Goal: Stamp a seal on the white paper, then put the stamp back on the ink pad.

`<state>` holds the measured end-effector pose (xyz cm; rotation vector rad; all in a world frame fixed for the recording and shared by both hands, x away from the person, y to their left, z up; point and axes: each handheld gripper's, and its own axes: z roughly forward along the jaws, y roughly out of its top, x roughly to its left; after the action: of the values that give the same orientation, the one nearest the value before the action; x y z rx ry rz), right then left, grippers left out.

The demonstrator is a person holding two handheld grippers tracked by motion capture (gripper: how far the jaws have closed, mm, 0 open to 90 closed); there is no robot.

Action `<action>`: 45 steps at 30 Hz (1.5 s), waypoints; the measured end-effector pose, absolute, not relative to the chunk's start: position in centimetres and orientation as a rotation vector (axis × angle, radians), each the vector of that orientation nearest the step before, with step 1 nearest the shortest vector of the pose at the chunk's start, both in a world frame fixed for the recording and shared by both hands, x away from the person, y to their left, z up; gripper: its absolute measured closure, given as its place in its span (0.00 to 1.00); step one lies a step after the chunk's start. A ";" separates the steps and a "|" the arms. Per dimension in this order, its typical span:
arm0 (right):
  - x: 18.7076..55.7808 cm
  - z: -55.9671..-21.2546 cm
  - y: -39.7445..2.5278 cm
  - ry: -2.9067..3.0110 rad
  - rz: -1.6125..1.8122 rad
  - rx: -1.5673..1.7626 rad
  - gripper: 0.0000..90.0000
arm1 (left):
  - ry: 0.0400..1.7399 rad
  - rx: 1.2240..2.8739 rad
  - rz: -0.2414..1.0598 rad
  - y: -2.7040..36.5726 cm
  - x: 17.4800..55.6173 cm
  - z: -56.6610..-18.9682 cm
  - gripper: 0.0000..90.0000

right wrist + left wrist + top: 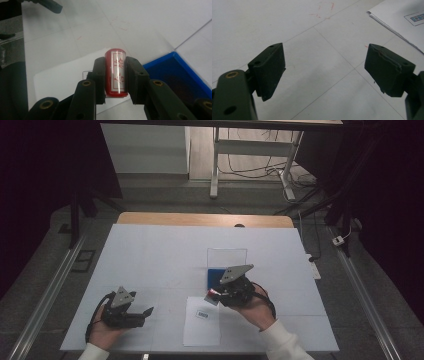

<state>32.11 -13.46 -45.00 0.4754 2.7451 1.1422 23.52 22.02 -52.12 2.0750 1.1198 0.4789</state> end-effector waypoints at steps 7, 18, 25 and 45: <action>32.8 -44.3 -14.6 2.695 1.154 0.528 0.78 | 1.121 2.075 0.482 22.0 23.5 -52.1 0.19; 34.1 -43.2 -16.5 2.610 1.180 0.609 0.78 | 1.123 2.077 0.479 22.0 23.6 -52.2 0.19; 35.1 -42.9 -17.5 2.568 1.177 0.653 0.78 | 1.122 2.076 0.482 22.0 23.6 -52.2 0.19; 38.8 -44.6 -18.5 2.515 1.082 0.778 0.78 | 1.117 2.088 0.485 22.0 23.6 -52.2 0.19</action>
<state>38.85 -18.54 -44.55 0.7782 2.5154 1.0815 23.65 21.98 -52.24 2.0879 1.1167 0.4846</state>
